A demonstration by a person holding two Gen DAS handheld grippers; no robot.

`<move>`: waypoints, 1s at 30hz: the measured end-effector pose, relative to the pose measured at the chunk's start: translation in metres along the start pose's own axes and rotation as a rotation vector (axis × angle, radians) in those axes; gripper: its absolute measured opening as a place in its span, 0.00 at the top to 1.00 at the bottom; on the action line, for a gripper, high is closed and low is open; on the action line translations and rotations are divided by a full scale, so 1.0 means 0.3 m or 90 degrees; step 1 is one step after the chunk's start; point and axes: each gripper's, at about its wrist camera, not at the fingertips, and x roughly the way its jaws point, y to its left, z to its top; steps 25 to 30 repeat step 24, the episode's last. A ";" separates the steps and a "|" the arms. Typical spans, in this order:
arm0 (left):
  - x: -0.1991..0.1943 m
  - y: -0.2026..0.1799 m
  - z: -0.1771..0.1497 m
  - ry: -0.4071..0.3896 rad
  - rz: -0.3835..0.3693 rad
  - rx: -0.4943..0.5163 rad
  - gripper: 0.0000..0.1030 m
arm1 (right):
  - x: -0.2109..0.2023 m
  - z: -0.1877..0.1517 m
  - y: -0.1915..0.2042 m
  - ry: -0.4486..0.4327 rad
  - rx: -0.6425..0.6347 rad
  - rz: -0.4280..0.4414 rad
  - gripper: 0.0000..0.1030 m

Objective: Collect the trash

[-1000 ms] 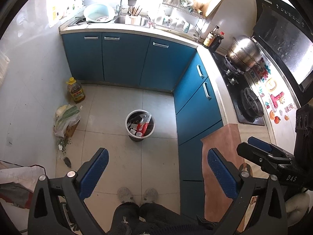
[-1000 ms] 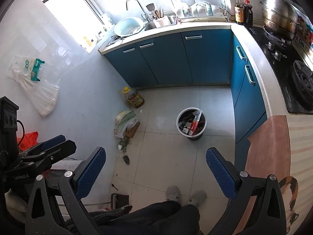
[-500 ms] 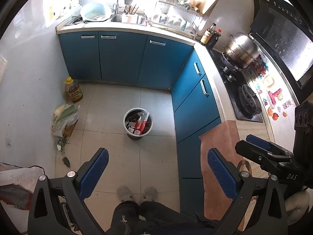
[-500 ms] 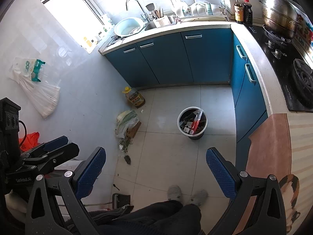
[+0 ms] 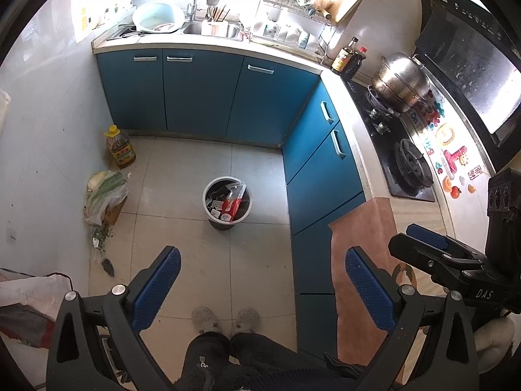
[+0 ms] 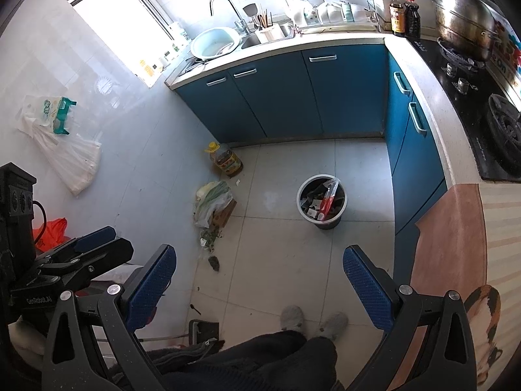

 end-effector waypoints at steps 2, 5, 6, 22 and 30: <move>-0.001 -0.001 -0.002 0.000 -0.002 0.000 0.00 | -0.001 -0.001 0.001 0.000 0.000 0.000 0.00; -0.002 -0.001 -0.001 0.000 -0.002 -0.001 0.00 | -0.003 -0.010 0.006 0.000 0.000 -0.001 0.00; -0.004 -0.004 -0.004 -0.001 -0.002 -0.001 0.00 | -0.004 -0.009 0.009 0.000 0.001 -0.001 0.00; -0.020 -0.004 -0.014 -0.004 -0.003 -0.009 0.00 | -0.006 -0.013 0.009 0.001 0.002 0.001 0.00; -0.026 -0.007 -0.017 -0.004 -0.005 -0.011 0.00 | -0.010 -0.021 0.014 0.001 0.001 0.000 0.00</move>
